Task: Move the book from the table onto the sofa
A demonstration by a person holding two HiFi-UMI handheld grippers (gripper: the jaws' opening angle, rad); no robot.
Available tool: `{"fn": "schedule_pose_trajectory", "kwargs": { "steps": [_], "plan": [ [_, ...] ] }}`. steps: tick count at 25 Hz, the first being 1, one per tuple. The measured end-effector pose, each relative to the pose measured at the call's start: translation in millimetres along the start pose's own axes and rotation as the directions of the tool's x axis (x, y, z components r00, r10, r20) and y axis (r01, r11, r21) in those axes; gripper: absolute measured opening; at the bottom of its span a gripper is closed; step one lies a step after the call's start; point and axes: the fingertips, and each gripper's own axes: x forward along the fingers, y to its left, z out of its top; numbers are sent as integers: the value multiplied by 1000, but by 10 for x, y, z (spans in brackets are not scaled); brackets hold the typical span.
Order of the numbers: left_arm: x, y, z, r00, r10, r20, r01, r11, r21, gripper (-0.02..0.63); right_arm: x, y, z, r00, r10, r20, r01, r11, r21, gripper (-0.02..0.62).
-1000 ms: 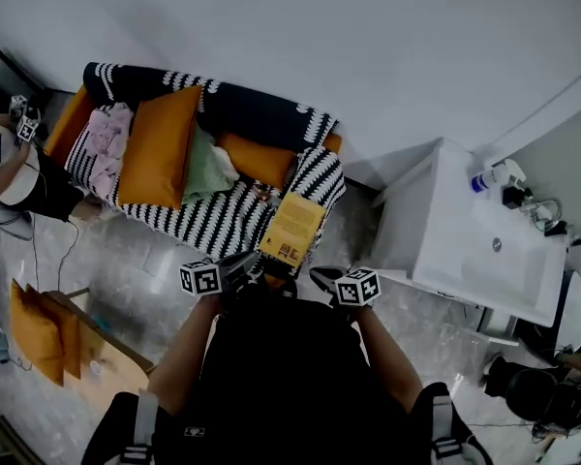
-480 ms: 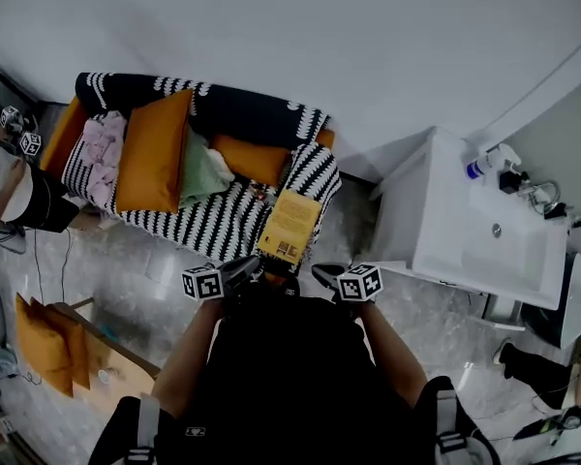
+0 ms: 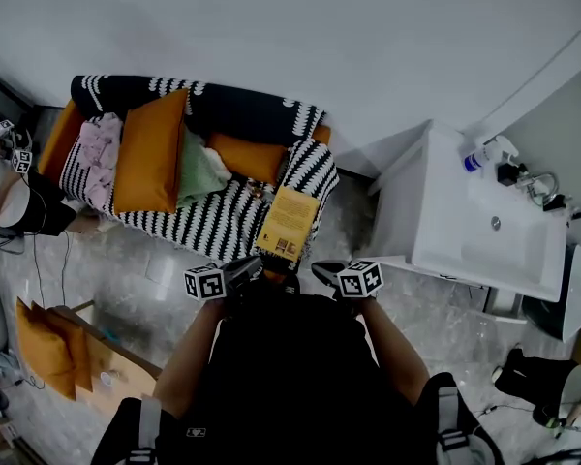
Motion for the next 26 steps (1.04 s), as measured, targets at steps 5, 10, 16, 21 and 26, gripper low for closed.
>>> {"fn": "schedule_pose_trajectory", "kwargs": {
  "steps": [5, 10, 16, 21, 26],
  "plan": [
    [-19, 11, -16, 1000, -1, -2, 1, 1000, -5, 15, 5, 2, -10, 1000, 0, 3, 0, 1000, 4, 8],
    [-47, 24, -55, 1000, 2, -8, -2, 1000, -2, 15, 6, 24, -30, 1000, 2, 3, -2, 1000, 8, 8],
    [-103, 67, -81, 1000, 9, -9, -9, 1000, -9, 15, 34, 39, -41, 1000, 4, 2, -4, 1000, 18, 8],
    [-150, 80, -102, 1000, 13, 2, -13, 1000, -17, 15, 60, 37, -57, 1000, 10, -1, -10, 999, 34, 8],
    [-180, 100, -71, 1000, 8, 4, -8, 1000, -23, 15, 91, 50, -2, 1000, 12, 11, -12, 998, 55, 8]
  ]
}}
